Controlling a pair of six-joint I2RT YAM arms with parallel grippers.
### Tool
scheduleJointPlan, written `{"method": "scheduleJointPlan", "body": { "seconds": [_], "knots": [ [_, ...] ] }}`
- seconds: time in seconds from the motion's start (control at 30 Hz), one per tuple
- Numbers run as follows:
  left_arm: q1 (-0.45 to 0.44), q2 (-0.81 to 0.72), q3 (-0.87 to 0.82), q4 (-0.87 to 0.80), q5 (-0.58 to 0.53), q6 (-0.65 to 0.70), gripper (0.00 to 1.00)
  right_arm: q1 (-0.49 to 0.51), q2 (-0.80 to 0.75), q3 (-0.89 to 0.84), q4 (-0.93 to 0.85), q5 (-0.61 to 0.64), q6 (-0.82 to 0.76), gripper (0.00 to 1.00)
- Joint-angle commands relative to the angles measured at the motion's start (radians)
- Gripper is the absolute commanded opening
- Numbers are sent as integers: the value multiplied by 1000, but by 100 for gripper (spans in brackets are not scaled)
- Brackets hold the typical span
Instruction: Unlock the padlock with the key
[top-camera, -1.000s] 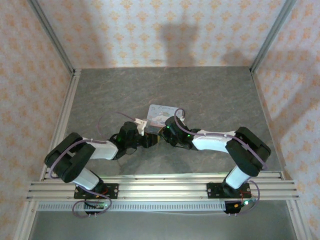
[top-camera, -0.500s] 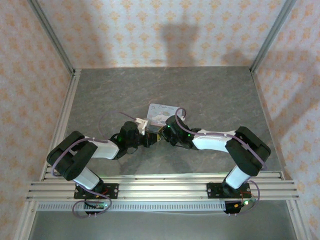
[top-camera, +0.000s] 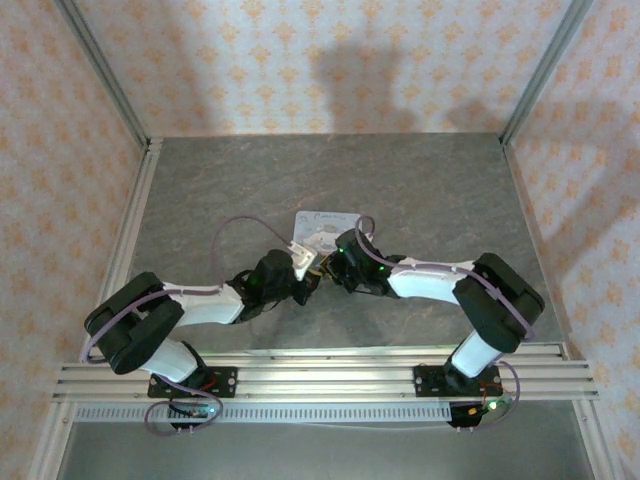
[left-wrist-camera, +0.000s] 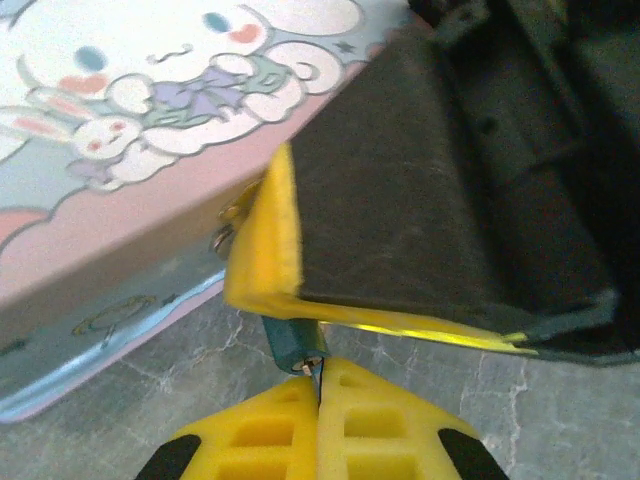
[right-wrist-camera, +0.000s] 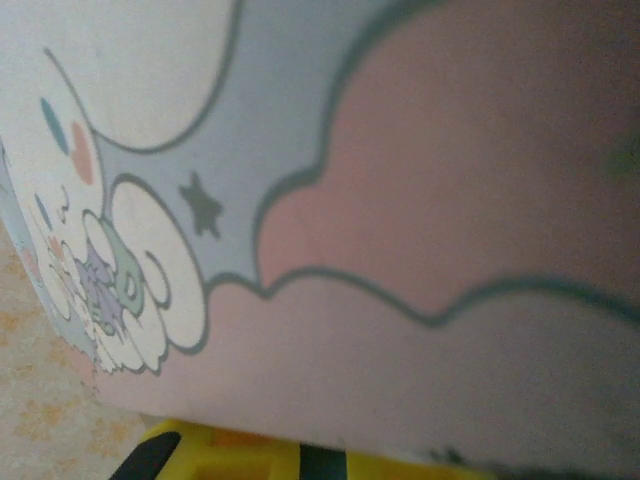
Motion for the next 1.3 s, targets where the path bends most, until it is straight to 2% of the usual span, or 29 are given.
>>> {"method": "scheduleJointPlan", "body": {
  "seconds": [0.0, 0.27, 0.53, 0.63, 0.8, 0.87, 1.0, 1.07, 1.2, 1.27],
  "knots": [
    [-108, -4, 33, -175, -199, 237, 0, -39, -53, 15, -10, -69, -12, 0],
    [-286, 89, 110, -263, -531, 470, 0, -96, -104, 78, -242, -152, -170, 0],
    [-390, 203, 190, -300, -639, 534, 0, -106, -129, 146, -407, -134, -294, 0],
    [-386, 208, 200, -310, -604, 477, 0, -106, -125, 159, -422, -135, -318, 0],
    [-291, 117, 86, -152, -435, 230, 0, -105, -140, 162, -421, -122, -327, 0],
    [-266, 95, 47, -92, -395, 167, 0, -104, -155, 161, -436, -102, -325, 10],
    [-224, 57, 0, -24, -335, 96, 0, -105, -197, 155, -464, -57, -330, 23],
    [-204, 39, -20, 1, -314, 73, 0, -105, -222, 142, -467, -35, -327, 26],
    [-188, 18, -27, 1, -289, 67, 0, -105, -285, 64, -407, -11, -258, 39],
    [-187, 8, -27, -3, -275, 64, 0, -103, -321, 10, -360, 0, -221, 41]
  ]
}}
